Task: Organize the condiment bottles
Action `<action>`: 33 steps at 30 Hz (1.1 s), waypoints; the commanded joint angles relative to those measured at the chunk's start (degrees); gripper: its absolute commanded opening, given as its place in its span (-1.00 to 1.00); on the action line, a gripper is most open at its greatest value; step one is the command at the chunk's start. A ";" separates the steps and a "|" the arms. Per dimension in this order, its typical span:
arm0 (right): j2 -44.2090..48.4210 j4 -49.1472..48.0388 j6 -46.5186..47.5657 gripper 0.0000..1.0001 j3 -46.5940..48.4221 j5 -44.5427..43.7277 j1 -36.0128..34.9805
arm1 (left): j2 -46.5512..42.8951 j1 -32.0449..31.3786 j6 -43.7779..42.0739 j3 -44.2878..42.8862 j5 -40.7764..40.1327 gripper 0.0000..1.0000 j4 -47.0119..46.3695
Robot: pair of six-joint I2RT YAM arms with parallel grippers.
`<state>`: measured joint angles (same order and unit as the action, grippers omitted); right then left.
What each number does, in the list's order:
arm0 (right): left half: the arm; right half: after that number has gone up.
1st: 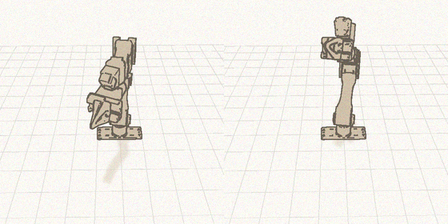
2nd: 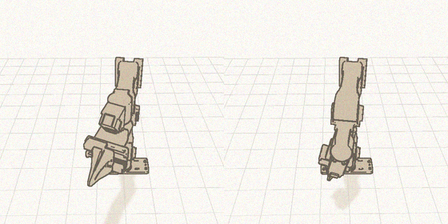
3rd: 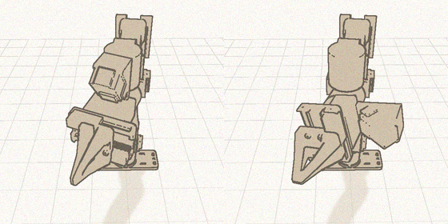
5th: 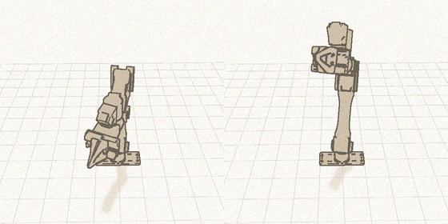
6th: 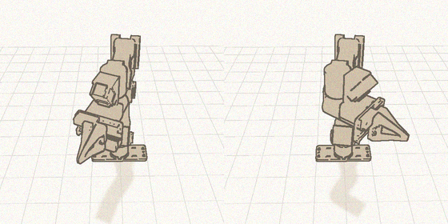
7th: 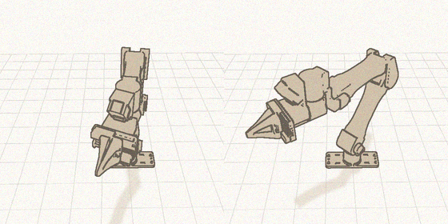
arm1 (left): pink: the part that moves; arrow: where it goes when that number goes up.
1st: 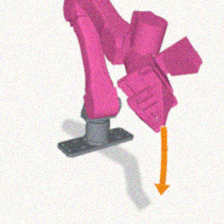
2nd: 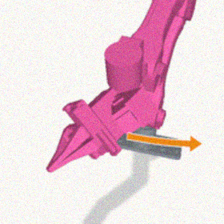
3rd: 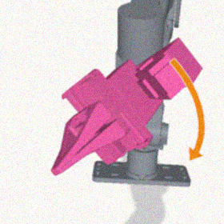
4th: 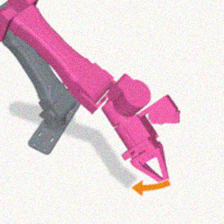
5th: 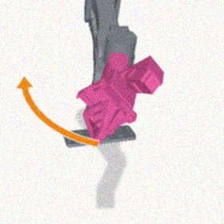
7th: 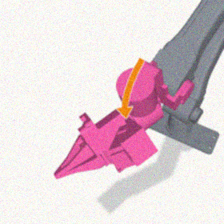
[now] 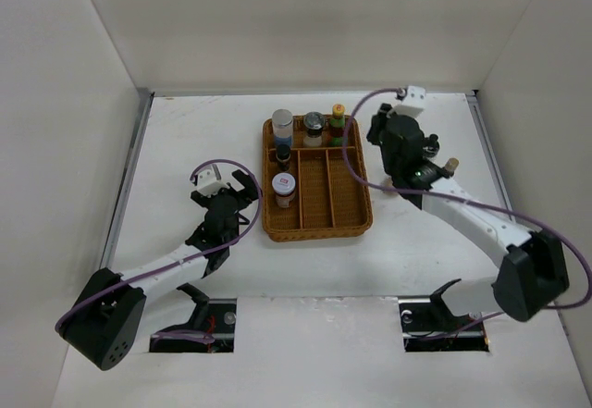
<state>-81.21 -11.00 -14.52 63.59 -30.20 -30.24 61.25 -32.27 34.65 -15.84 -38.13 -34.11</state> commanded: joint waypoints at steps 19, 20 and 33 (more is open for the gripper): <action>-3.16 3.97 -9.73 0.51 -16.14 -4.08 8.66 | -0.35 -0.20 1.56 -0.78 2.09 1.00 -2.81; -3.43 3.97 -9.82 0.31 -15.87 -4.08 8.66 | -0.35 -0.20 1.56 -0.78 2.09 1.00 -2.81; 4.49 -0.60 -0.68 -0.08 -9.55 -7.70 -7.40 | -0.08 -0.20 1.56 -0.78 2.09 1.00 -2.81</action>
<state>-76.14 -6.22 -17.91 49.10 -38.98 -33.98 61.30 -32.34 35.59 -15.84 -36.58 -34.11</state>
